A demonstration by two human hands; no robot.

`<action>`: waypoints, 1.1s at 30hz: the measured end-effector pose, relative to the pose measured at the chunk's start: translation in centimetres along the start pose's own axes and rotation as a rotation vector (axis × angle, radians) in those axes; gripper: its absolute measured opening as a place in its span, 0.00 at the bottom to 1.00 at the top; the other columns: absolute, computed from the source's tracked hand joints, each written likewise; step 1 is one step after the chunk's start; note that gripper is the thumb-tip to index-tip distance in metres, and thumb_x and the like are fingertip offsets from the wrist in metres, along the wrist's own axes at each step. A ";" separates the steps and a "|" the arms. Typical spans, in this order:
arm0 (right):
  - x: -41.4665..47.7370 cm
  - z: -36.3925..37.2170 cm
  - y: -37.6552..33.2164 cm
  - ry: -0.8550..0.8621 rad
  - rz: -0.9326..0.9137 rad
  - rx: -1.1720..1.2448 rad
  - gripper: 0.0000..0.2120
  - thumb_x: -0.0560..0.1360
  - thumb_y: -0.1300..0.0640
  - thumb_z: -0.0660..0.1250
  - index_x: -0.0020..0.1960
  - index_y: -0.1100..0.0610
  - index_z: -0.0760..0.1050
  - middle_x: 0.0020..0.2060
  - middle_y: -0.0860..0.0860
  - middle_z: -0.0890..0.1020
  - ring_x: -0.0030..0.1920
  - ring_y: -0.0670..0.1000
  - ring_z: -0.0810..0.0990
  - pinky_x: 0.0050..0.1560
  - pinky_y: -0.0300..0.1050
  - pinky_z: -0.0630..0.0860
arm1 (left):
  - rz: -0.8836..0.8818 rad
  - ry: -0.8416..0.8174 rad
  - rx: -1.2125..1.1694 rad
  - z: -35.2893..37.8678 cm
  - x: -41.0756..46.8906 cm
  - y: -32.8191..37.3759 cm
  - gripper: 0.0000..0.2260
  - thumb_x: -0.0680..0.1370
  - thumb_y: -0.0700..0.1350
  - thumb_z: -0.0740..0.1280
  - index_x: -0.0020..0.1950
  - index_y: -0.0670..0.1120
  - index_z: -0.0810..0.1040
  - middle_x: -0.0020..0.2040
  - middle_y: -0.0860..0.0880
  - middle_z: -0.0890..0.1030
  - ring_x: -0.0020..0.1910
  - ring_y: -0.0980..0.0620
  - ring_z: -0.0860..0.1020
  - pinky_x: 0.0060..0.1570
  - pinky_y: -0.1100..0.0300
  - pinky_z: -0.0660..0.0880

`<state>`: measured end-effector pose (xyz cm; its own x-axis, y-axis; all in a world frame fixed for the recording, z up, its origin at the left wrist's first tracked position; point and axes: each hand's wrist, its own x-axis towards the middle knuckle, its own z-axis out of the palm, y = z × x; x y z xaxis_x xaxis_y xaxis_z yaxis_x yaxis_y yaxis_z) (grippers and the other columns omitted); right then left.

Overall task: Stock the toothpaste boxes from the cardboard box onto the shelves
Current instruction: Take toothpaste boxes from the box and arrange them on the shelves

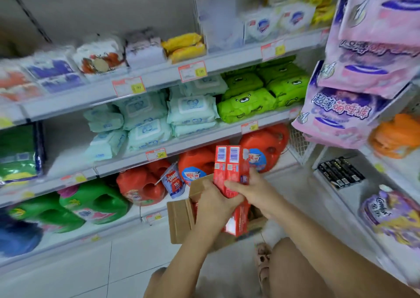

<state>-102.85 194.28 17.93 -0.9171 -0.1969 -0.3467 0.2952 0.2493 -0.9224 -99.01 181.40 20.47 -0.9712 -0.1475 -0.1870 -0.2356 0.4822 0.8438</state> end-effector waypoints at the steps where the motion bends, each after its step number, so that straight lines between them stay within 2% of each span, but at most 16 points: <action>1: -0.1 0.2 0.7 0.038 -0.019 0.059 0.44 0.49 0.27 0.75 0.61 0.43 0.73 0.56 0.47 0.81 0.56 0.50 0.80 0.57 0.54 0.77 | 0.048 -0.024 0.039 -0.1 -0.5 0.6 0.25 0.69 0.51 0.75 0.55 0.45 0.64 0.46 0.53 0.77 0.48 0.49 0.80 0.44 0.61 0.74; 3: -1.2 0.3 0.0 0.072 0.012 0.335 0.44 0.47 0.34 0.80 0.59 0.48 0.77 0.55 0.52 0.82 0.53 0.53 0.83 0.51 0.53 0.80 | 0.150 -0.085 0.085 -0.6 -1.2 1.5 0.21 0.72 0.50 0.73 0.55 0.46 0.65 0.44 0.55 0.77 0.46 0.50 0.79 0.39 0.67 0.72; 4: -2.1 0.3 -0.9 0.064 0.036 0.480 0.42 0.49 0.41 0.82 0.59 0.54 0.77 0.53 0.57 0.83 0.51 0.56 0.83 0.48 0.52 0.80 | 0.177 -0.125 0.081 -1.0 -1.5 2.0 0.19 0.74 0.52 0.71 0.57 0.47 0.67 0.46 0.55 0.79 0.46 0.53 0.79 0.41 0.68 0.73; 6: -3.3 -0.3 -1.6 0.026 0.043 0.691 0.33 0.58 0.55 0.78 0.61 0.63 0.75 0.51 0.61 0.83 0.48 0.58 0.83 0.48 0.52 0.80 | 0.192 -0.213 -0.009 -2.0 -1.9 2.7 0.16 0.77 0.55 0.64 0.63 0.53 0.71 0.54 0.52 0.81 0.50 0.57 0.79 0.52 0.63 0.75; 8: -4.7 -1.0 -2.5 -0.045 0.020 0.772 0.28 0.62 0.59 0.77 0.61 0.63 0.75 0.50 0.61 0.83 0.48 0.58 0.83 0.49 0.53 0.80 | 0.147 -0.285 -0.186 -3.2 -2.7 3.8 0.12 0.81 0.50 0.60 0.64 0.56 0.73 0.53 0.51 0.81 0.47 0.59 0.79 0.48 0.63 0.76; 10: -5.5 -1.7 -3.0 -0.101 -0.009 0.828 0.38 0.51 0.53 0.84 0.58 0.61 0.76 0.48 0.61 0.83 0.46 0.58 0.84 0.44 0.53 0.81 | 0.124 -0.331 -0.294 -4.0 -3.8 4.8 0.13 0.80 0.45 0.62 0.65 0.54 0.73 0.46 0.51 0.81 0.41 0.60 0.80 0.42 0.66 0.75; 11: -5.9 -2.1 -3.1 -0.126 -0.022 0.855 0.43 0.44 0.51 0.86 0.56 0.60 0.77 0.46 0.61 0.84 0.44 0.58 0.85 0.40 0.52 0.82 | 0.114 -0.354 -0.312 -4.3 -4.2 5.2 0.15 0.78 0.46 0.65 0.65 0.54 0.72 0.45 0.52 0.82 0.42 0.58 0.81 0.42 0.64 0.76; 13: -6.5 -2.7 -3.4 -0.165 -0.048 0.866 0.46 0.40 0.48 0.86 0.55 0.59 0.77 0.45 0.61 0.84 0.43 0.57 0.85 0.37 0.50 0.81 | 0.085 -0.415 -0.286 -4.4 -4.9 5.8 0.22 0.73 0.55 0.70 0.65 0.53 0.72 0.49 0.51 0.83 0.47 0.53 0.83 0.46 0.57 0.79; 15: -7.4 -3.3 -4.1 -0.180 -0.060 0.829 0.46 0.44 0.46 0.85 0.58 0.59 0.76 0.47 0.60 0.84 0.44 0.57 0.85 0.37 0.49 0.81 | 0.083 -0.447 -0.231 -4.3 -5.5 6.3 0.26 0.69 0.60 0.72 0.63 0.51 0.74 0.52 0.49 0.84 0.49 0.51 0.83 0.48 0.52 0.80; 18: -8.3 -3.7 -4.8 -0.170 -0.082 0.776 0.38 0.59 0.48 0.80 0.64 0.61 0.73 0.50 0.61 0.83 0.47 0.57 0.84 0.41 0.50 0.81 | 0.162 -0.385 -0.156 -3.8 -6.3 7.0 0.26 0.69 0.59 0.73 0.62 0.50 0.75 0.53 0.51 0.84 0.49 0.53 0.83 0.53 0.50 0.80; 21: -8.8 -3.8 -5.3 -0.150 -0.127 0.807 0.39 0.55 0.48 0.82 0.62 0.61 0.74 0.52 0.62 0.83 0.48 0.58 0.84 0.42 0.51 0.82 | 0.207 -0.251 -0.113 -3.9 -6.5 7.3 0.25 0.67 0.58 0.74 0.60 0.49 0.76 0.51 0.53 0.84 0.47 0.55 0.83 0.53 0.51 0.80; 23: -9.0 -4.1 -6.0 -0.112 -0.160 0.837 0.34 0.61 0.49 0.78 0.62 0.63 0.74 0.50 0.62 0.83 0.46 0.57 0.84 0.43 0.51 0.82 | 0.193 -0.203 -0.155 -4.6 -6.3 7.3 0.18 0.70 0.52 0.74 0.57 0.48 0.77 0.49 0.51 0.84 0.46 0.53 0.84 0.52 0.50 0.80; 25: -9.2 -4.4 -6.9 -0.080 -0.193 0.884 0.34 0.64 0.49 0.76 0.64 0.64 0.72 0.51 0.60 0.83 0.48 0.56 0.84 0.43 0.48 0.82 | 0.183 -0.176 -0.196 -5.6 -6.0 7.3 0.16 0.71 0.50 0.73 0.55 0.47 0.77 0.45 0.50 0.85 0.42 0.53 0.84 0.47 0.53 0.80; 27: -9.1 -4.8 -7.3 -0.066 -0.201 0.943 0.35 0.64 0.49 0.76 0.65 0.64 0.70 0.53 0.59 0.83 0.49 0.55 0.84 0.41 0.46 0.82 | 0.203 -0.169 -0.223 -6.4 -6.0 7.6 0.16 0.72 0.49 0.73 0.57 0.45 0.77 0.42 0.52 0.84 0.37 0.56 0.82 0.39 0.62 0.78; 29: -8.9 -5.0 -7.4 -0.050 -0.197 0.952 0.33 0.67 0.48 0.72 0.67 0.62 0.69 0.55 0.58 0.82 0.52 0.55 0.84 0.42 0.45 0.81 | 0.217 -0.182 -0.276 -6.7 -6.1 7.9 0.18 0.70 0.49 0.74 0.57 0.45 0.77 0.40 0.54 0.84 0.36 0.58 0.82 0.36 0.66 0.75; 33: -8.6 -5.1 -7.4 -0.009 -0.168 0.895 0.31 0.69 0.42 0.67 0.66 0.58 0.70 0.57 0.56 0.82 0.56 0.54 0.82 0.51 0.48 0.80 | 0.204 -0.253 -0.364 -7.0 -6.0 8.4 0.22 0.69 0.45 0.76 0.60 0.51 0.75 0.46 0.52 0.85 0.42 0.54 0.84 0.38 0.64 0.77</action>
<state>-98.50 198.94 28.62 -0.9659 -0.1722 -0.1933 0.2587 -0.6121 -0.7473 -94.89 180.35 32.23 -0.9849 0.1549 -0.0776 -0.0560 0.1397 0.9886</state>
